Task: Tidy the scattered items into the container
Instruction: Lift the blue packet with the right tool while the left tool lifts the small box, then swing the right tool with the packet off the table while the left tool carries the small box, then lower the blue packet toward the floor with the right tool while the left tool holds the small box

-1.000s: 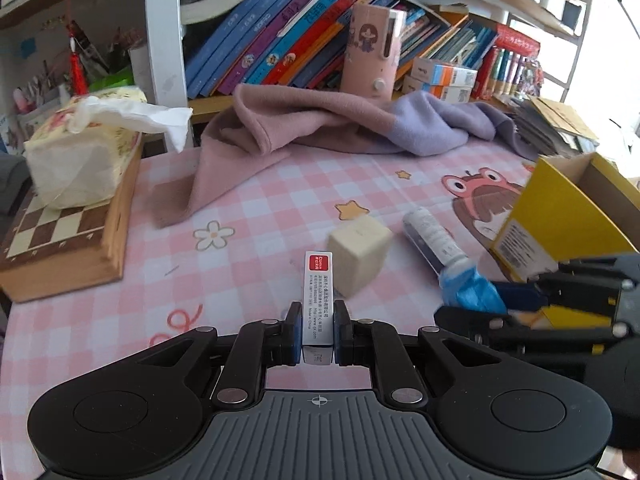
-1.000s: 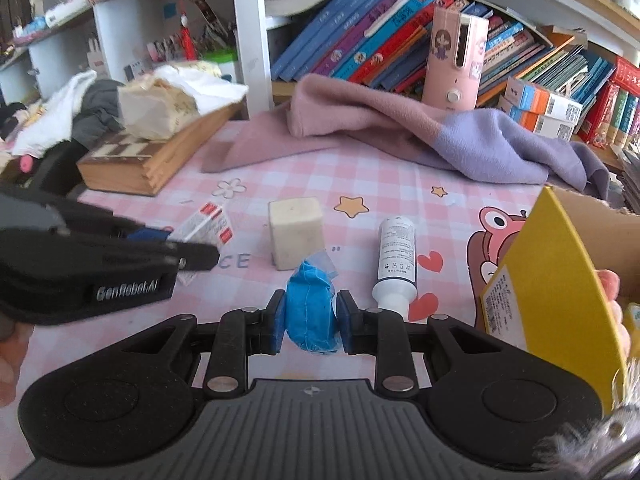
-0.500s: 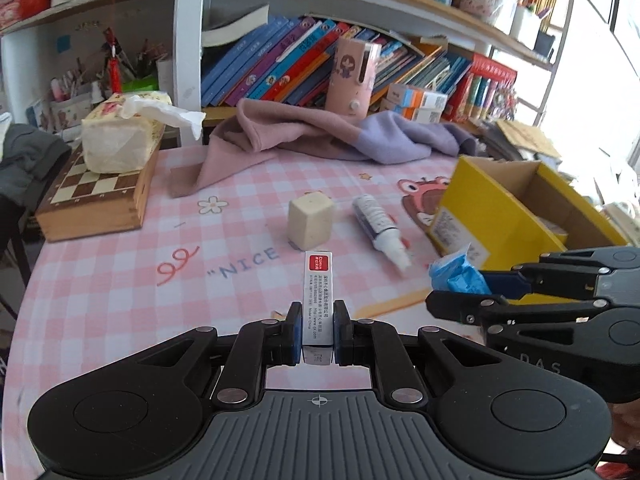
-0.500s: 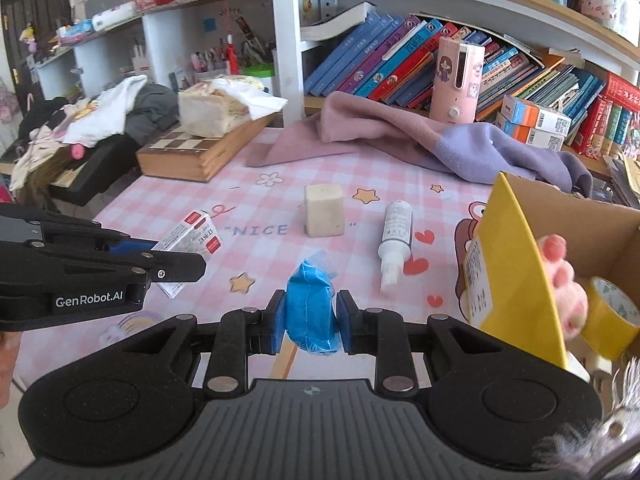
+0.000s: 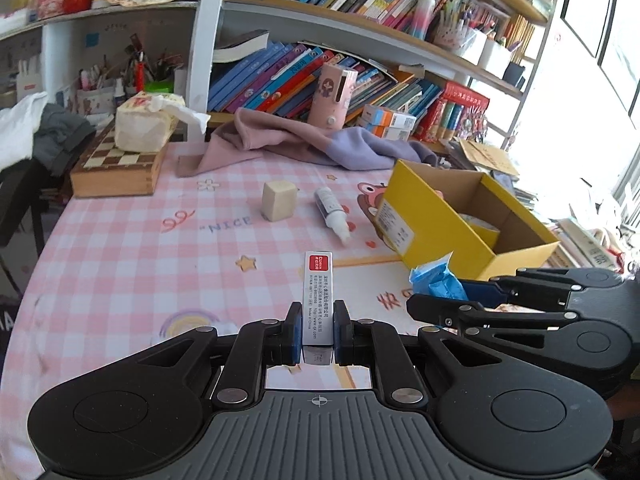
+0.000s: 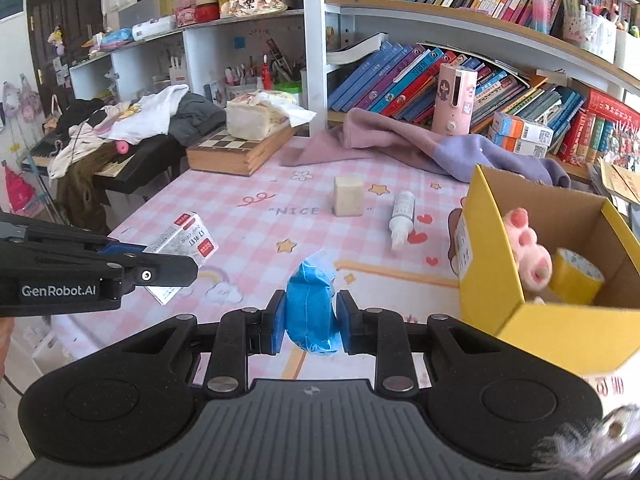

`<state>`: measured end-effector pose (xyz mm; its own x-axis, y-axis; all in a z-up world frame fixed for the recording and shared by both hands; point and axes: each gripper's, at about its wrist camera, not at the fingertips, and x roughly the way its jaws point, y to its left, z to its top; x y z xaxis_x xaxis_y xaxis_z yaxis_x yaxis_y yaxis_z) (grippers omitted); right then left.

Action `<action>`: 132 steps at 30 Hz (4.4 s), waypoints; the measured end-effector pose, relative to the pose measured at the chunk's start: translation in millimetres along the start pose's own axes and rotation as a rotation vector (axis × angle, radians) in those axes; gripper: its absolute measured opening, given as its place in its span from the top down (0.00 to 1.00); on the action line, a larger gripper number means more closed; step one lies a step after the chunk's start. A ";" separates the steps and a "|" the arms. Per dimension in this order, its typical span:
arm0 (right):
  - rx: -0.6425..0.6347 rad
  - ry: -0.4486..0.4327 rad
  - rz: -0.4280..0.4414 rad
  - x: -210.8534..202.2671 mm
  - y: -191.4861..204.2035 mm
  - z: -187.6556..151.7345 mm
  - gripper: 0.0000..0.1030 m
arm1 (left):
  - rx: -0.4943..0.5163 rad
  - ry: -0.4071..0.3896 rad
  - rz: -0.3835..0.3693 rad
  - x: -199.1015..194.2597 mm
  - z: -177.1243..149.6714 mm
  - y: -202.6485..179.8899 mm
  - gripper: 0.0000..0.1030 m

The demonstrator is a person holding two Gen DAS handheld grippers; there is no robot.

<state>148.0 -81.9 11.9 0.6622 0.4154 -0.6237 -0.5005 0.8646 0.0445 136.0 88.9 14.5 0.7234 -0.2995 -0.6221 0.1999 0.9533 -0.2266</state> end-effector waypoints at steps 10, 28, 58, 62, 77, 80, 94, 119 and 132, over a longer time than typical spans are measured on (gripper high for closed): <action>0.029 -0.031 -0.012 -45.9 11.6 -27.5 0.76 | 0.006 -0.020 -0.033 -39.9 -27.2 -24.3 0.87; 0.043 -0.014 -0.073 -101.1 16.5 -62.3 0.76 | -0.023 -0.004 -0.148 -67.6 -64.2 -50.0 0.87; 0.269 0.052 -0.277 -144.4 -57.0 -107.2 0.88 | 0.136 0.132 -0.355 -11.1 -65.0 -128.3 0.87; 0.304 0.054 -0.293 -148.0 -70.9 -110.3 0.91 | 0.145 0.148 -0.370 -2.9 -63.0 -137.0 0.87; 0.258 0.135 -0.249 -132.7 -80.1 -113.2 0.91 | 0.055 0.134 -0.329 1.4 -68.3 -132.4 0.87; 0.215 0.166 -0.209 -125.3 -79.5 -113.6 0.91 | -0.009 0.113 -0.290 -3.4 -71.6 -122.7 0.87; -0.147 0.285 0.265 -53.9 -54.5 -103.9 0.91 | -0.370 -0.075 0.209 -71.4 -115.3 -94.7 0.87; -0.435 0.510 0.526 -48.1 48.9 -194.6 0.91 | -0.708 -0.119 0.481 -162.5 -250.1 -91.0 0.87; -0.462 0.628 0.364 2.6 75.2 -351.8 0.91 | -0.711 -0.057 0.358 -117.4 -354.4 -37.1 0.87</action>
<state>-84.0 -115.2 -260.9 0.0535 0.2931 -0.9546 -0.8890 0.4494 0.0882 -190.5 74.7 -169.7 0.7007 0.0408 -0.7123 -0.5065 0.7316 -0.4563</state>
